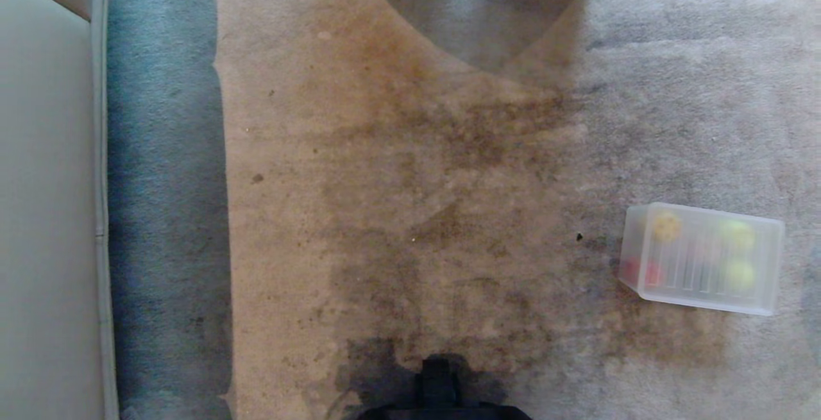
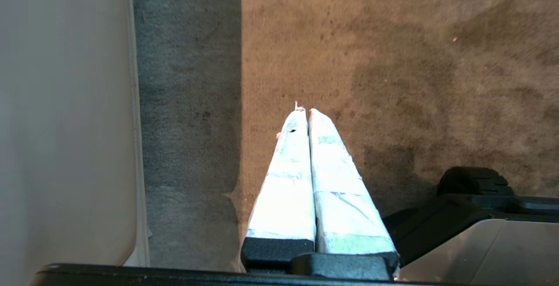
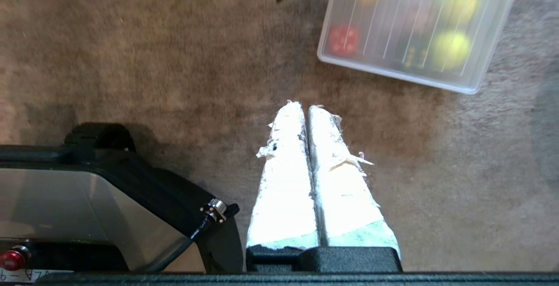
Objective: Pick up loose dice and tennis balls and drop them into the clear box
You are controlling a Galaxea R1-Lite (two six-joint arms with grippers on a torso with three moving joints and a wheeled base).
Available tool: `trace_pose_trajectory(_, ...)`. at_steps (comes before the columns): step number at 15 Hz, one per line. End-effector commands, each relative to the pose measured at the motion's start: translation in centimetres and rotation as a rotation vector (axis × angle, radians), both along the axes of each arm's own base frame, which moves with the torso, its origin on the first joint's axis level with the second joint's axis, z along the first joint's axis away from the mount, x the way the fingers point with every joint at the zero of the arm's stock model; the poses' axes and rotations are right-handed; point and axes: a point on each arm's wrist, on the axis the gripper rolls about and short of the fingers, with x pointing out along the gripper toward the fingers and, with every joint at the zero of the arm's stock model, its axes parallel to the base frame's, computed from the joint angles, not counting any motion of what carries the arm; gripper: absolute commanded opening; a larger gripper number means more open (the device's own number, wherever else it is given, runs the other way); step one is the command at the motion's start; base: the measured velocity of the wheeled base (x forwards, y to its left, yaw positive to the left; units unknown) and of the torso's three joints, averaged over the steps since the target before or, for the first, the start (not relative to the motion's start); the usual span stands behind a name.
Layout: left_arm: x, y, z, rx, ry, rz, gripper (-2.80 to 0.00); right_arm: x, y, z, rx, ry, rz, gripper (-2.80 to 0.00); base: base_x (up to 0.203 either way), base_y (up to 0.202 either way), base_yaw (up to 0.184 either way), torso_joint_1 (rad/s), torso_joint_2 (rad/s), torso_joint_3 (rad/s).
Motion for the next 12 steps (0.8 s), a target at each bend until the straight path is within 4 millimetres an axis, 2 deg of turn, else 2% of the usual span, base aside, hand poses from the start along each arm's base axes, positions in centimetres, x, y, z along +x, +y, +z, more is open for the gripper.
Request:
trace_pose_trajectory(1, 0.00, 0.00, 0.02, 0.002, -0.002, 0.000, -2.80, 0.02, 0.00, 0.00, -0.001, 0.004, 0.001, -2.80, 0.000, 0.000, 0.000, -0.002, 0.00, 0.178)
trace_pose_trajectory(12, 0.00, 0.00, 0.02, 0.001, -0.002, 0.000, -2.80, 0.04, 0.00, 0.00, -0.004, 0.006, 0.001, -2.80, 0.000, 0.000, 0.000, 0.003, 0.00, 0.202)
